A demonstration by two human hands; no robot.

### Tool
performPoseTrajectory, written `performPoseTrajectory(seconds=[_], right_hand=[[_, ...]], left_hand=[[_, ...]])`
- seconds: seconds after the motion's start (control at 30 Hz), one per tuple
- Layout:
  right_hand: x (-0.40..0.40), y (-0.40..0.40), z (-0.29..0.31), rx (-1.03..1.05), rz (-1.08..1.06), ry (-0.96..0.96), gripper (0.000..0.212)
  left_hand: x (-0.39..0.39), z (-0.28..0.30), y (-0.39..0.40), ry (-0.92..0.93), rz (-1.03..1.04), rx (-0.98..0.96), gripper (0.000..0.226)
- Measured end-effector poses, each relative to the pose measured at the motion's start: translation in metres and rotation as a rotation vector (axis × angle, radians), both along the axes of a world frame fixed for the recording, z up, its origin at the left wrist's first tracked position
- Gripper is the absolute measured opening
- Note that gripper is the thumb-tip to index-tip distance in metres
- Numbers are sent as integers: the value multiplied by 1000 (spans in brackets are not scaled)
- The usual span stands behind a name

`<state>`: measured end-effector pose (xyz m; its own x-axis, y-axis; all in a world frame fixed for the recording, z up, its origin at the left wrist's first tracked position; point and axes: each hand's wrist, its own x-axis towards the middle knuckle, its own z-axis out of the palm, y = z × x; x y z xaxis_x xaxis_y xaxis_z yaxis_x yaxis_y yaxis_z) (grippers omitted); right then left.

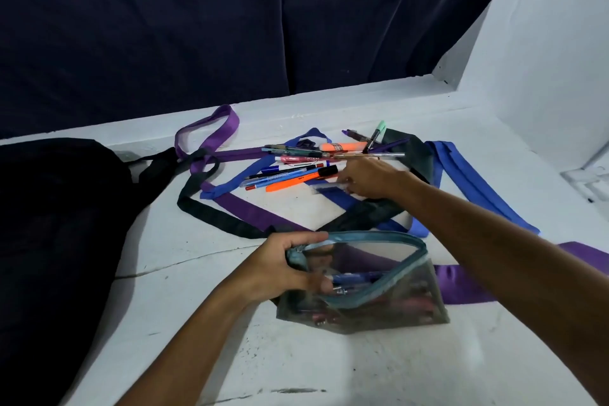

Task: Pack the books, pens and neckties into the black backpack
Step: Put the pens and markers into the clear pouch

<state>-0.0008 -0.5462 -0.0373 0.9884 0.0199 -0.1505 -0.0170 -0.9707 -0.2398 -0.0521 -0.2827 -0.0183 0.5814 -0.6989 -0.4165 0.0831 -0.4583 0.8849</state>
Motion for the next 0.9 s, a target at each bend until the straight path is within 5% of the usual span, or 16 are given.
performPoseTrajectory(seconds=[0.23,0.47,0.6,0.73,0.9], right_hand=[[5,-15,-3,174,33,46,16],[-10,-20,28,226,169,21,14],[-37,-17,69,579,50,-162,9],[-74,-8,89,896,61,44,6],[-95,4,79,664,180,352,8]], left_hand=[[-26,2,-23,62,109,-77,73],[-44,-4,-33,120,219,-135,75],[-48,-3,-33,125,217,-141,79],[-47,-2,-32,103,193,-145,80],[-45,-3,-30,93,172,-154,73]])
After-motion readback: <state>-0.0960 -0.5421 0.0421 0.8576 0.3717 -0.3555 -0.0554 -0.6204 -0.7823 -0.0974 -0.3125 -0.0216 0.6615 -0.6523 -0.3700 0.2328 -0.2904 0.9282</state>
